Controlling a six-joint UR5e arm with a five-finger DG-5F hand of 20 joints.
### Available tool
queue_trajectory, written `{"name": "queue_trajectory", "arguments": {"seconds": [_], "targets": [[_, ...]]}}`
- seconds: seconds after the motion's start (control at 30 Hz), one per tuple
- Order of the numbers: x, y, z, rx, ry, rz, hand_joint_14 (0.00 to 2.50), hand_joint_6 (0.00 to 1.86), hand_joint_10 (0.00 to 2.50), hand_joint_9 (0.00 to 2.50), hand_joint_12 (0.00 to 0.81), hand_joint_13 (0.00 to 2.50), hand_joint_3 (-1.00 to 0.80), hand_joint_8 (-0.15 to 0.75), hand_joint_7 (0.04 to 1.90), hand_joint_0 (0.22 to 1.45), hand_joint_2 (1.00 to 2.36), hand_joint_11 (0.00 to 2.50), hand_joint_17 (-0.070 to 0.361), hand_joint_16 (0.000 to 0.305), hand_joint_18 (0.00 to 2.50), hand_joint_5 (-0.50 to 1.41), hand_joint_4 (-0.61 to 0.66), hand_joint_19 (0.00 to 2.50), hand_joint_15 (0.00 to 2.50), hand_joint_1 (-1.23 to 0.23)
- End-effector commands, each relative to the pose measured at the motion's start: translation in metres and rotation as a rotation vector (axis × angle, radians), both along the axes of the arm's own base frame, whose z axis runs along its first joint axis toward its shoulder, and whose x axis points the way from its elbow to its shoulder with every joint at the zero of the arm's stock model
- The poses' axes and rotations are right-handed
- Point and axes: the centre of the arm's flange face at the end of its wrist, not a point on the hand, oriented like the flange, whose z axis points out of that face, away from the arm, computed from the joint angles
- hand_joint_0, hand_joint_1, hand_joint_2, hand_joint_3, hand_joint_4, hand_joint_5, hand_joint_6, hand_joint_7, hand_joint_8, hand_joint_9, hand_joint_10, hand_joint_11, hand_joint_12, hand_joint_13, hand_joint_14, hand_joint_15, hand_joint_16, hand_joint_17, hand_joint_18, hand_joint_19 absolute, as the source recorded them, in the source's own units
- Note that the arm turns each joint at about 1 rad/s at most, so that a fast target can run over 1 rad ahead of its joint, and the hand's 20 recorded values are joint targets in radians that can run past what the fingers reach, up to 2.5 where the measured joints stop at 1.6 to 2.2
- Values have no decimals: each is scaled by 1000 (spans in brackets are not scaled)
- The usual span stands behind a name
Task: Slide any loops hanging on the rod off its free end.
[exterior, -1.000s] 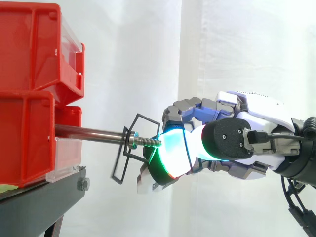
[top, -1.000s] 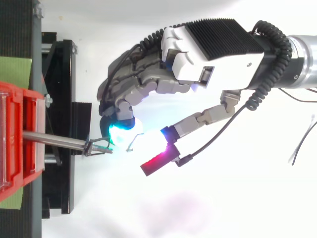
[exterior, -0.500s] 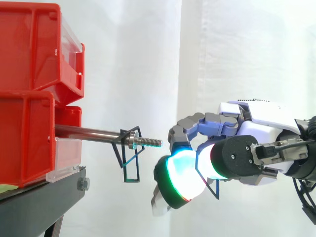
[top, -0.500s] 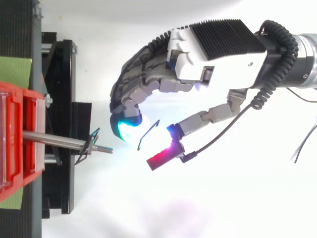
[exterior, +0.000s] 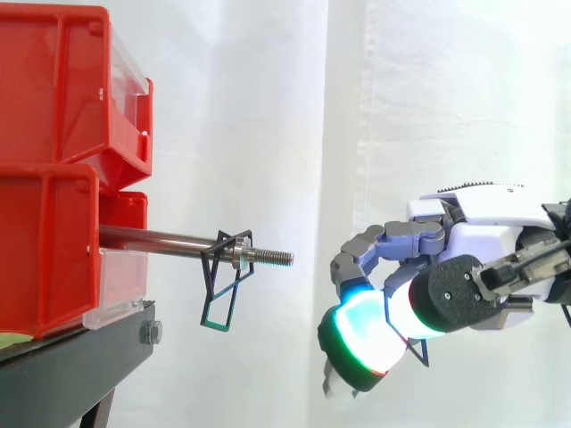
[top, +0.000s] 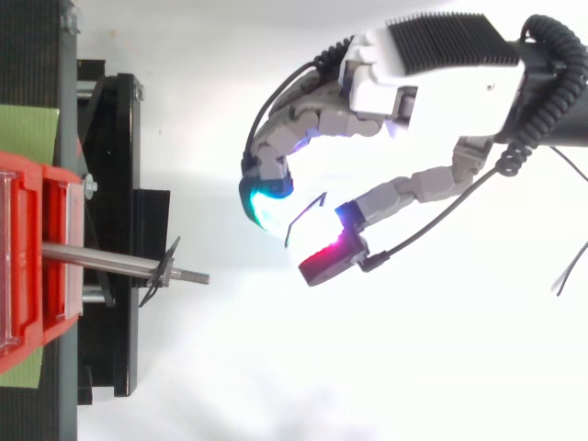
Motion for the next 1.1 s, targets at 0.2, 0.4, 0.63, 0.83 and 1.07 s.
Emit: {"name": "queue_trajectory", "arguments": {"seconds": [0.2, 0.4, 0.63, 0.83, 1.07], "targets": [[-16, -8, 22, 97, 75, -89, 12, 908, 16, 823, 384, 680, -371, 280, 976, 578, 1011, 425, 119, 53, 564, -138, 72, 371, 318, -545], [-20, -11, 21, 155, 108, -123, 12, 910, 16, 813, 390, 679, -249, 285, 972, 577, 1019, 432, 119, 53, 562, -142, 88, 354, 316, -670], [-20, -11, 28, 197, 109, -126, 12, 911, 16, 811, 386, 679, -278, 282, 967, 586, 1017, 429, 119, 53, 562, -143, 86, 355, 320, -705], [-20, -13, 28, 200, 116, -150, 12, 911, 16, 820, 388, 675, -269, 280, 986, 573, 1018, 433, 120, 53, 555, -141, 73, 363, 326, -673], [-20, -15, 28, 210, 113, -162, 12, 903, 17, 830, 391, 665, -355, 288, 972, 565, 1012, 426, 120, 53, 536, -137, 92, 380, 324, -537]]}}
